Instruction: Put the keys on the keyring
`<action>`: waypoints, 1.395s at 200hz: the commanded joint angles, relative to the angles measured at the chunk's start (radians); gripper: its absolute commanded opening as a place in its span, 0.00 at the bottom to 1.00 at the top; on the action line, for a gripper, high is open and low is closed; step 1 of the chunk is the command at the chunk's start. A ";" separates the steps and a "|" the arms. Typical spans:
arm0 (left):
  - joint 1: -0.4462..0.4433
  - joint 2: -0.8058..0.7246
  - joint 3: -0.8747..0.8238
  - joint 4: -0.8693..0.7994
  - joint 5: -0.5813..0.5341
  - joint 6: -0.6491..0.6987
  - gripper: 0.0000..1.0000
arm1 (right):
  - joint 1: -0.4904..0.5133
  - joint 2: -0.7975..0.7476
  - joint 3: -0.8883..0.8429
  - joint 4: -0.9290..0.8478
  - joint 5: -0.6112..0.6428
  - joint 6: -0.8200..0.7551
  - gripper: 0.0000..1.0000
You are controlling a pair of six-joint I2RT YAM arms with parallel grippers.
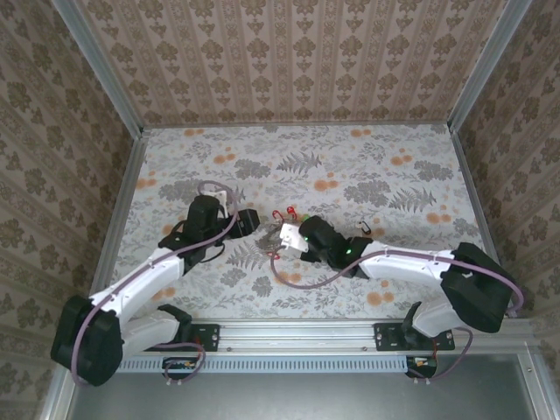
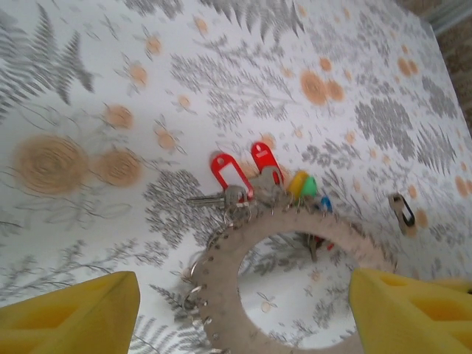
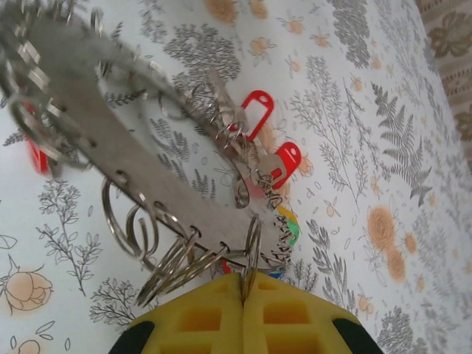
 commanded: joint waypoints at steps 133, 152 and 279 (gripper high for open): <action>-0.004 0.074 0.136 0.120 0.552 0.670 0.52 | -0.397 -0.219 -0.036 -0.035 -1.090 0.072 0.00; -0.022 0.128 0.171 0.094 0.638 0.788 0.47 | -0.415 -0.223 -0.026 -0.054 -1.108 0.057 0.00; -0.120 0.289 0.268 0.031 0.801 1.090 0.39 | -0.437 -0.143 0.046 -0.132 -1.131 -0.053 0.00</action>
